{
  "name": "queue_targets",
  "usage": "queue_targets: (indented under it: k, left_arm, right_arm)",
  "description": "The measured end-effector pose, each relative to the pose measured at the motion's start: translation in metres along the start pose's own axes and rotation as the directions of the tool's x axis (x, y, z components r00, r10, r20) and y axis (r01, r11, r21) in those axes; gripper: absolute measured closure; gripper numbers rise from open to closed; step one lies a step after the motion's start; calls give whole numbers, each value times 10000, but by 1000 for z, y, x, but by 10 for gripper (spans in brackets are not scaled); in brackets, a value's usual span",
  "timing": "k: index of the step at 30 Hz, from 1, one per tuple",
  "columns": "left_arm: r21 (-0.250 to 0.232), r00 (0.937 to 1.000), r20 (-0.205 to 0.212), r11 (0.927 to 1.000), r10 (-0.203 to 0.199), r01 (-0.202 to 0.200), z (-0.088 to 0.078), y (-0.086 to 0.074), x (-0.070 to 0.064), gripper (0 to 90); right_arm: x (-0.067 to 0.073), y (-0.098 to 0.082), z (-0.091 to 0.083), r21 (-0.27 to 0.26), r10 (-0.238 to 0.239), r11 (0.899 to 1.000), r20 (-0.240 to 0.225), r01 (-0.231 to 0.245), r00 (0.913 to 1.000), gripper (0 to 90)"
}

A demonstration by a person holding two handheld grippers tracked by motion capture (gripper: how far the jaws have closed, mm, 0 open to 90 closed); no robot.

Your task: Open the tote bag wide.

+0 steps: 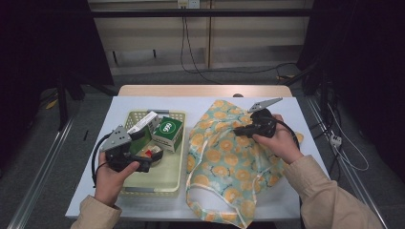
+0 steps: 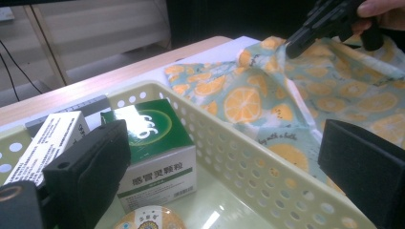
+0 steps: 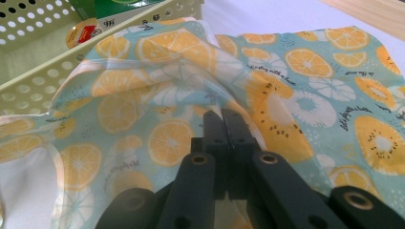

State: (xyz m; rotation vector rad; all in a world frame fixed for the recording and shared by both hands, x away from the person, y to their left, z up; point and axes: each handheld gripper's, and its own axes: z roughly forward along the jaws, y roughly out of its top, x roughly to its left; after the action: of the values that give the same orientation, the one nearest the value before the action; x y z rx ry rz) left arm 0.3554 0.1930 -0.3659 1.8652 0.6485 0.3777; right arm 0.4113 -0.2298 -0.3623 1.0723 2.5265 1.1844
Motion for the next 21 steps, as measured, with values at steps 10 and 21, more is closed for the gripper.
queue_targets:
  k: [10,21]
  left_arm:
    - [576,10000,36,9983,26,-29,12,-10,7,38]
    - [560,9999,-83,9983,-128,133,12,-14,11,38]
  right_arm:
    - [-1,1,0,-29,-12,10000,46,12,10000,900]
    - [-1,9,3,-157,-10,9999,162,13,9999,900]
